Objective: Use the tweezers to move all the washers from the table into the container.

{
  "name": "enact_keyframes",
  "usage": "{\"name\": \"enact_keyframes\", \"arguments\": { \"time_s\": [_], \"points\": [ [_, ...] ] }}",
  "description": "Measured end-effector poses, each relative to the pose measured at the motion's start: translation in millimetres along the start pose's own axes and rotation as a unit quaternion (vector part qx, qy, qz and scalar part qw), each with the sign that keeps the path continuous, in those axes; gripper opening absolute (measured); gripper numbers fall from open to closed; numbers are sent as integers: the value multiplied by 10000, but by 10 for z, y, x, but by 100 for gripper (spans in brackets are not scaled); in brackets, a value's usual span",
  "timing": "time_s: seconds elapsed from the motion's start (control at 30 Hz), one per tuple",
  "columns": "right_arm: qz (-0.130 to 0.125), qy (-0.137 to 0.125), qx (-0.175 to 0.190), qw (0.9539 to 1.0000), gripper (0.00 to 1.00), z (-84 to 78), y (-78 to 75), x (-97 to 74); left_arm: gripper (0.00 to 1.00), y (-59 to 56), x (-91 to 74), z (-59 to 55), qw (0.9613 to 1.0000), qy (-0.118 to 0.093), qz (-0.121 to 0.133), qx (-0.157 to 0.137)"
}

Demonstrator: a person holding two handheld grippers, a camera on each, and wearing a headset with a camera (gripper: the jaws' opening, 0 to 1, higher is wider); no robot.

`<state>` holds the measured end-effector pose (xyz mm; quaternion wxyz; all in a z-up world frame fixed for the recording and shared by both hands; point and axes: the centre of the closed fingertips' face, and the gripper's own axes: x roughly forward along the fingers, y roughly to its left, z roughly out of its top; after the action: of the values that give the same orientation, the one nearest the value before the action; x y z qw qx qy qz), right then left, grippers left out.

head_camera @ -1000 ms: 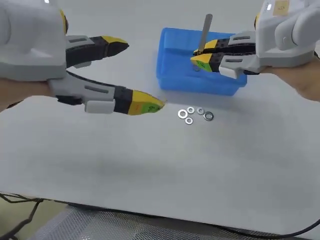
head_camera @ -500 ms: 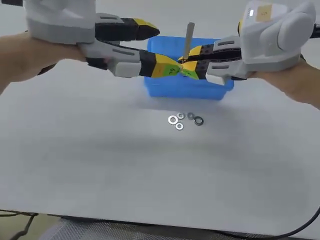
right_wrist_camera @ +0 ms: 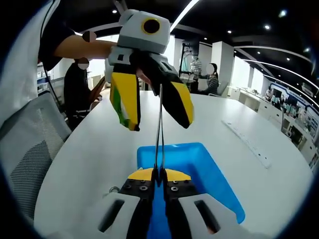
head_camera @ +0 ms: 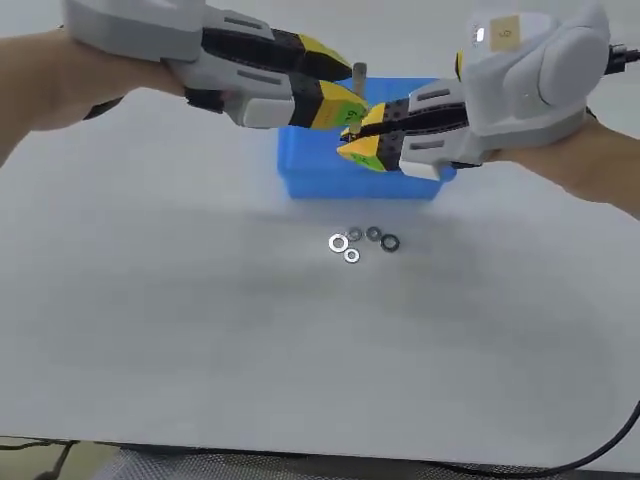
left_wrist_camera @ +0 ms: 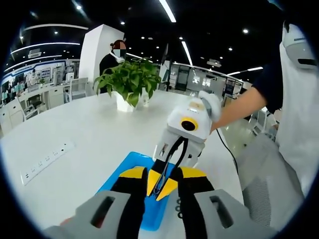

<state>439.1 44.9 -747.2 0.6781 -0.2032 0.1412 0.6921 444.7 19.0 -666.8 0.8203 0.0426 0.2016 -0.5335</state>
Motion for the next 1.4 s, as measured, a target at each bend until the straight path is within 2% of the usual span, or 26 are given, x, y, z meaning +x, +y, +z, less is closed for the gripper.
{"name": "enact_keyframes", "arguments": {
  "time_s": [0.1,0.2,0.33,0.57,0.8,0.93,1.0,1.17,1.27,1.4],
  "points": [
    [35,1,8,10000,7,-11,14,-3,27,1,10,-9,10000,38,-36,65],
    [54,18,8,10000,7,-21,25,-1,22,-24,37,-29,9997,153,-90,160],
    [74,0,22,10000,7,0,40,-3,16,-48,35,15,9998,111,-164,77],
    [134,11,42,9999,7,-1,58,12,11,-72,23,-21,9991,302,-233,168],
    [205,-15,54,9998,7,25,104,4,8,-111,3,-11,9986,393,-272,229],
    [214,-32,41,9998,7,48,121,-5,7,-111,1,9,9982,383,-276,366],
    [222,-39,11,9997,7,60,129,-16,7,-125,1,16,9984,370,-329,254],
    [190,-51,-32,9998,7,96,123,-47,6,-169,12,72,9963,343,-358,700],
    [164,-60,-116,9998,8,147,126,-70,5,-170,0,121,9954,302,-336,842],
    [165,-146,8,9998,10,221,140,-103,5,-177,-39,187,9957,216,-282,857]
  ]
}}
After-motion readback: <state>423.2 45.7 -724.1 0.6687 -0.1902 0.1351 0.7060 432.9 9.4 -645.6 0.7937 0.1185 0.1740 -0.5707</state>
